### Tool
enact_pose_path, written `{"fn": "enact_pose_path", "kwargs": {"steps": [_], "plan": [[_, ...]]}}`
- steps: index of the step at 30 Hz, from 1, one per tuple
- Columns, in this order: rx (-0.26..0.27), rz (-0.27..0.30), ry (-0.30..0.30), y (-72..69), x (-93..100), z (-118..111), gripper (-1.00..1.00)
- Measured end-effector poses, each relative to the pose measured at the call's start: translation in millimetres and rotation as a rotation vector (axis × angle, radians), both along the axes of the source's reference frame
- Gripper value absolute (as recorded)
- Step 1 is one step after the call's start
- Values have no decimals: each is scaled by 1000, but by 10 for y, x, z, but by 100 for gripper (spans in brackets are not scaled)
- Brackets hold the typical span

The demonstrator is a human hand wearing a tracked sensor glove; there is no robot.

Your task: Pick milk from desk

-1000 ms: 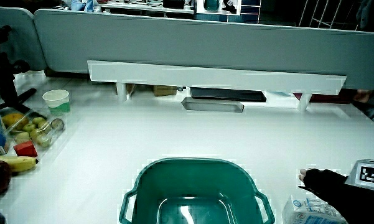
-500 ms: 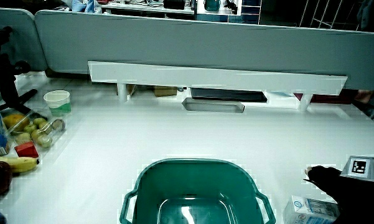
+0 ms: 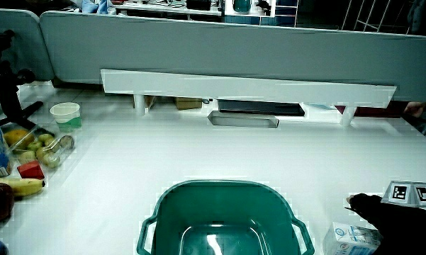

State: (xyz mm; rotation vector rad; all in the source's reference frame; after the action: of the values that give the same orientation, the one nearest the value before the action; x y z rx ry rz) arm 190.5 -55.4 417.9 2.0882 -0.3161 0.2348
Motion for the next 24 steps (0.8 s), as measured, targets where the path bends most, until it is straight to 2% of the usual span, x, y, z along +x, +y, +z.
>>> {"fn": "enact_pose_path", "kwargs": {"steps": [3,6,7,9,11,19,24], "plan": [[6,0,-8,-3,2,6,2],[44,-1,-11,-7,9,2,9],[60,1,-33,-4,1,-27,11],[103,6,-33,-9,15,-31,16],[123,18,-48,-17,19,-47,20],[155,31,-90,-26,29,-61,38],[166,31,-88,-30,44,-36,49]]}}
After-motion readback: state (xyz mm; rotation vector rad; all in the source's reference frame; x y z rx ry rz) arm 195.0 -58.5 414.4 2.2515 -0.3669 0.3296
